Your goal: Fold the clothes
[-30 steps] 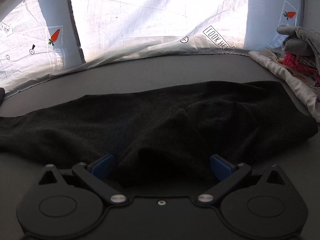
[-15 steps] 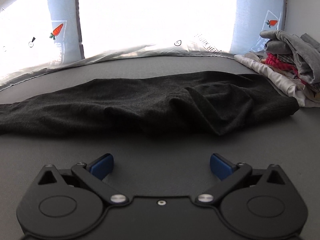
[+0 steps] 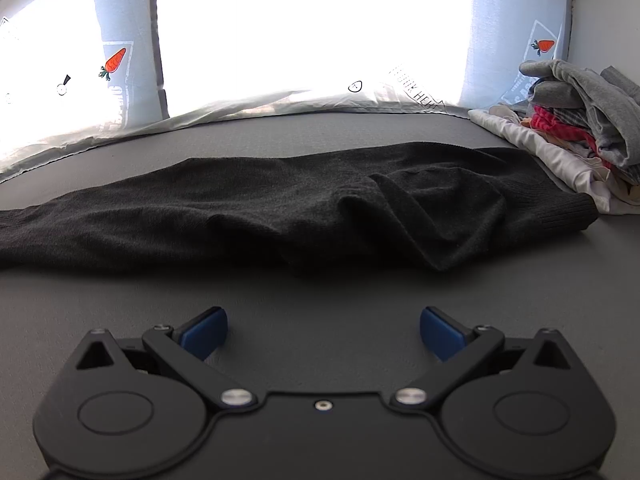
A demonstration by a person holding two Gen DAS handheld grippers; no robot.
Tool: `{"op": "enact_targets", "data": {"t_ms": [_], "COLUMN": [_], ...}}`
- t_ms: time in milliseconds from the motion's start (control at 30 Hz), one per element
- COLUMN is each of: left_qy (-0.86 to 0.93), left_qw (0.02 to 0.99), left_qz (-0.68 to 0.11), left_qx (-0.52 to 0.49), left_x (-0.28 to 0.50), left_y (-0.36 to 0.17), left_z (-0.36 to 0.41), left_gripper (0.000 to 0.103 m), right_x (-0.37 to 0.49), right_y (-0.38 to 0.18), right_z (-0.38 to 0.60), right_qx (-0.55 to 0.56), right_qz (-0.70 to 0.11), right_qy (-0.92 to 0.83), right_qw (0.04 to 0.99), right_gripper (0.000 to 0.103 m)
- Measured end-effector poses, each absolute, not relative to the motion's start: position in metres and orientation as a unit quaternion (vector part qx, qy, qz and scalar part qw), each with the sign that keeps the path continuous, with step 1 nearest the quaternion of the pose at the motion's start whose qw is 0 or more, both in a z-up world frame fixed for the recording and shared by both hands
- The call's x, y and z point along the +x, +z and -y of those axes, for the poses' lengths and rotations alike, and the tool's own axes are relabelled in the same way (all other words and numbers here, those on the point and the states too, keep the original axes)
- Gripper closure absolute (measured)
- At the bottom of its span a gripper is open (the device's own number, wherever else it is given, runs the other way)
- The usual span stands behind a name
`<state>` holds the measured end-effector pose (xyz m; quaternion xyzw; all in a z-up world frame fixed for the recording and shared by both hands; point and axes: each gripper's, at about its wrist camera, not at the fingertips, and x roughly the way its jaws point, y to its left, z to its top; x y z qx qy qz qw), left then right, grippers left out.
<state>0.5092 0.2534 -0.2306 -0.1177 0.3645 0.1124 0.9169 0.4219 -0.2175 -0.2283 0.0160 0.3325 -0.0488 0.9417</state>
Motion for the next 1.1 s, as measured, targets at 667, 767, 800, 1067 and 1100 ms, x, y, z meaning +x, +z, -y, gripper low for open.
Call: {"op": "enact_targets", "data": {"t_ms": [667, 767, 800, 1067, 1100], "left_qy": [0.083, 0.081, 0.080, 0.087, 0.089], "left_qw": [0.927, 0.928, 0.929, 0.920, 0.919], "left_qz": [-0.352, -0.348, -0.347, -0.360, -0.363], "left_qx": [-0.105, -0.103, -0.102, -0.125, -0.129], "left_x": [0.548, 0.558, 0.561, 0.580, 0.580], "left_y": [-0.239, -0.236, -0.235, -0.239, -0.239], "left_z": [-0.197, -0.200, -0.200, -0.207, -0.209], "left_gripper": [0.064, 0.064, 0.064, 0.074, 0.084], "right_x": [0.422, 0.422, 0.422, 0.423, 0.423], "right_y": [-0.230, -0.230, -0.230, -0.230, -0.230], "right_z": [0.219, 0.219, 0.219, 0.219, 0.219], "right_qx": [0.020, 0.020, 0.020, 0.020, 0.020], "right_qz": [-0.331, -0.331, -0.331, -0.331, -0.331], "right_qy": [-0.046, -0.046, -0.046, -0.046, -0.046], "right_qw": [0.942, 0.942, 0.942, 0.942, 0.942], "right_gripper": [0.000, 0.000, 0.000, 0.000, 0.000]}}
